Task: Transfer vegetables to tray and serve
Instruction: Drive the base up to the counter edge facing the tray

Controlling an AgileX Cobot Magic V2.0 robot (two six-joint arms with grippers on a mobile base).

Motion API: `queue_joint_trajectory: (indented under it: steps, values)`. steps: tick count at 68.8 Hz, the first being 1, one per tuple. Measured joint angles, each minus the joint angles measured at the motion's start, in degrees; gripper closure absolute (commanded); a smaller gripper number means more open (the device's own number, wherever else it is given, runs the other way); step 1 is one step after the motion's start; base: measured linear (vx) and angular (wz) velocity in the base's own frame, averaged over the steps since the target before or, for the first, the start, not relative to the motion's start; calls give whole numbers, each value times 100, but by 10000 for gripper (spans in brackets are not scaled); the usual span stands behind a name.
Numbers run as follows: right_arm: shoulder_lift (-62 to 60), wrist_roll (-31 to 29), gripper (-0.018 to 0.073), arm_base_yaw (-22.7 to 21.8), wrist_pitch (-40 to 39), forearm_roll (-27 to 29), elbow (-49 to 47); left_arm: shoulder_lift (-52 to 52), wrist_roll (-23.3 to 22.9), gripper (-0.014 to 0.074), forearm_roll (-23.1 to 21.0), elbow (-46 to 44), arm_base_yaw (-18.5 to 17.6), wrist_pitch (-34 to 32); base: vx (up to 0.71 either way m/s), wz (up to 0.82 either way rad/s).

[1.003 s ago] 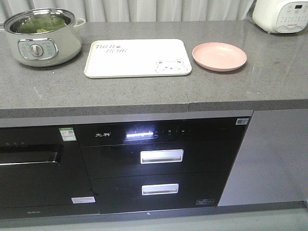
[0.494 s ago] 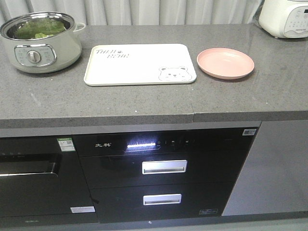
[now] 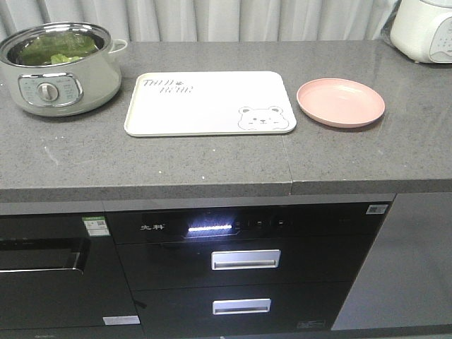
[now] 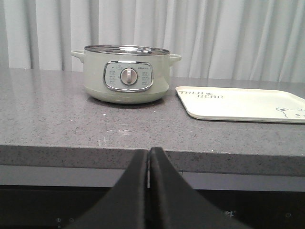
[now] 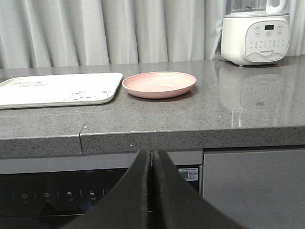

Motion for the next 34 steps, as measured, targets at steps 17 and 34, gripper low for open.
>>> queue_joint_trajectory:
  steps: [17, 34]
  values:
    - [0, 0, 560, 0, 0, 0, 0, 0, 0, 603, 0, 0, 0, 0, 7, -1]
    - [0, 0, 560, 0, 0, 0, 0, 0, 0, 603, 0, 0, 0, 0, 7, 0]
